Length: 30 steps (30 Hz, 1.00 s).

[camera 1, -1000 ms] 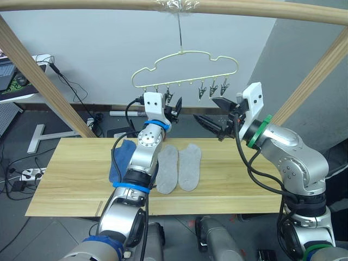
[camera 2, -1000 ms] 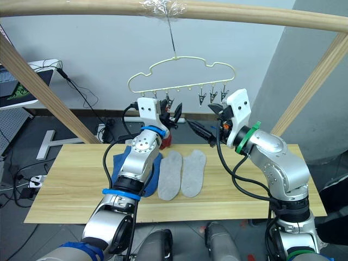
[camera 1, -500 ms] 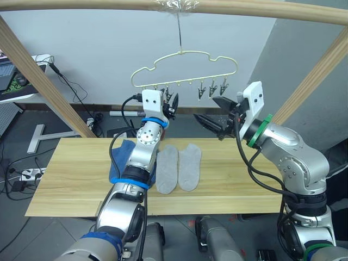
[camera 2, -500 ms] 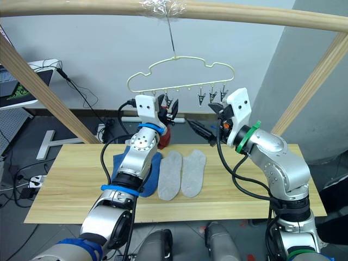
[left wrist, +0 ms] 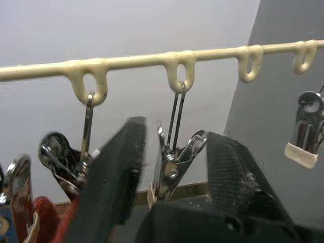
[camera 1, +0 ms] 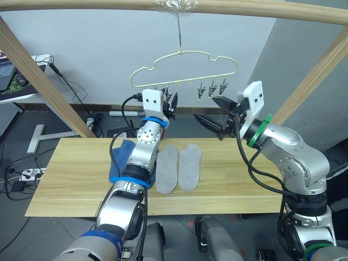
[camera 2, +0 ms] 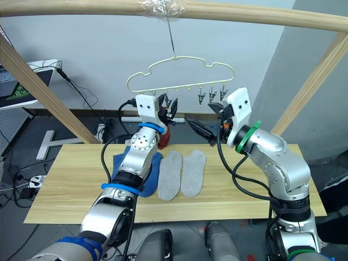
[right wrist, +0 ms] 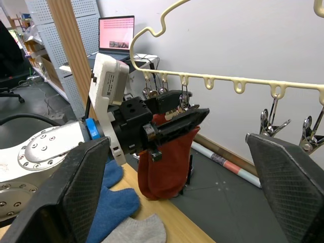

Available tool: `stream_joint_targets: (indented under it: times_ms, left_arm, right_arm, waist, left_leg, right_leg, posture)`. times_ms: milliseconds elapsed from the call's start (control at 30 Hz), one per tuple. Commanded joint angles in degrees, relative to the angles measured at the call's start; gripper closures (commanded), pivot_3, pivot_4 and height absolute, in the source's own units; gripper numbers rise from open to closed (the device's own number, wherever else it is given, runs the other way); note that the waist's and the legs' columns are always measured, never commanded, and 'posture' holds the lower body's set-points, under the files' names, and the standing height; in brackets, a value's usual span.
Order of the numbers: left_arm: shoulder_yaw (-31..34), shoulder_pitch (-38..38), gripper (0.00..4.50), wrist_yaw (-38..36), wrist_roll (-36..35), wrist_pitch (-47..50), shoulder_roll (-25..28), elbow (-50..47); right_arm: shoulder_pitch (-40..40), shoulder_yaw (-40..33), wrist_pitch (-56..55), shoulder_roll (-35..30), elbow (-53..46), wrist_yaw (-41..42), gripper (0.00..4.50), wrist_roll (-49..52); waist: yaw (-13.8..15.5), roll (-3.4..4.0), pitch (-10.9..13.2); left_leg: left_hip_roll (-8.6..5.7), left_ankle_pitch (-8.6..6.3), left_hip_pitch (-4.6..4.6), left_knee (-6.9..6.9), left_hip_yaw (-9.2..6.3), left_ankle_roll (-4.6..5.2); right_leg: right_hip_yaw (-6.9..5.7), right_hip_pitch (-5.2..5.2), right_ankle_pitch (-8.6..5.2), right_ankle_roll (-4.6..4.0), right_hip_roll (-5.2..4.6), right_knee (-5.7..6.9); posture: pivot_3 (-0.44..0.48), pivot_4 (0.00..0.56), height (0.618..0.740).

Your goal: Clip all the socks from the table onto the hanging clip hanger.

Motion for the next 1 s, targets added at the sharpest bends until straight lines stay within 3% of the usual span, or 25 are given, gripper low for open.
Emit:
stream_joint_targets:
  times_ms: [33,167,333,467,567,700,1000]
  left_arm:
    - [0.31,-1.47,3.43,-0.01,0.39,-1.95,-0.07,-0.99]
    - [0.50,-1.35,4.32,-0.08,0.34,-1.72,0.07,-1.51]
    - [1.10,-0.93,4.38,-1.14,-0.95,0.23,0.15,-2.79]
    - [2.21,1.34,4.38,-6.56,-6.09,6.72,-0.52,-8.17]
    - [2.34,2.58,4.38,-8.00,-7.03,9.57,-0.37,-11.54]
    - [1.87,6.26,4.38,-10.97,-8.98,15.45,0.26,-18.38]
    - [2.06,10.48,4.38,-9.39,-7.82,18.94,0.94,-24.12]
  right_arm:
    - [-0.97,-1.47,-0.60,-0.30,-1.26,-0.40,0.00,1.04]
    - [-0.78,-0.81,-0.75,0.04,-1.25,-0.63,0.00,1.15]
    - [-0.15,1.33,-1.82,0.86,-0.20,-0.66,0.00,0.11]
    - [5.07,15.41,-5.91,-0.72,7.26,-1.05,0.00,-11.18]
    - [7.42,17.38,-10.46,1.56,11.45,-1.44,0.00,-13.63]
    - [8.86,21.28,-18.54,5.89,28.14,-5.90,0.00,-22.11]
    - [0.49,21.04,-32.82,16.39,58.77,-7.81,0.00,-29.44]
  waist:
    - [-0.01,0.00,0.00]
    - [-0.02,0.00,0.00]
    - [-0.02,0.00,0.00]
    - [-0.10,-0.01,-0.01]
    - [-0.04,0.00,0.00]
    - [-0.11,-0.01,-0.01]
    - [0.18,-0.01,0.00]
  left_leg:
    - [0.00,0.00,0.00,0.00,0.00,0.00]
    - [0.00,0.00,0.00,0.00,0.00,0.00]
    - [0.00,0.00,0.00,0.00,0.00,0.00]
    - [0.02,0.00,0.04,-0.01,-0.01,0.00]
    - [0.01,0.00,-0.01,-0.01,0.01,0.00]
    - [0.02,0.00,0.07,0.04,0.10,0.00]
    - [0.06,0.01,0.31,0.04,0.09,0.00]
  right_leg:
    - [0.00,0.00,0.00,0.00,0.00,0.00]
    - [0.00,0.00,0.00,0.00,0.00,0.00]
    - [0.00,0.00,0.00,0.00,0.00,0.01]
    - [-0.02,0.02,0.00,0.00,0.01,0.02]
    - [0.01,-0.03,-0.01,0.00,0.00,0.02]
    - [0.08,-0.01,0.01,0.02,0.00,0.06]
    - [0.07,0.10,0.01,0.00,0.03,0.23]
  posture:
    - [-0.125,0.221,0.740]
    - [-0.117,0.222,0.740]
    - [-0.113,0.223,0.740]
    - [-0.101,0.226,0.740]
    - [-0.095,0.228,0.740]
    - [-0.051,0.237,0.740]
    - [-0.019,0.236,0.740]
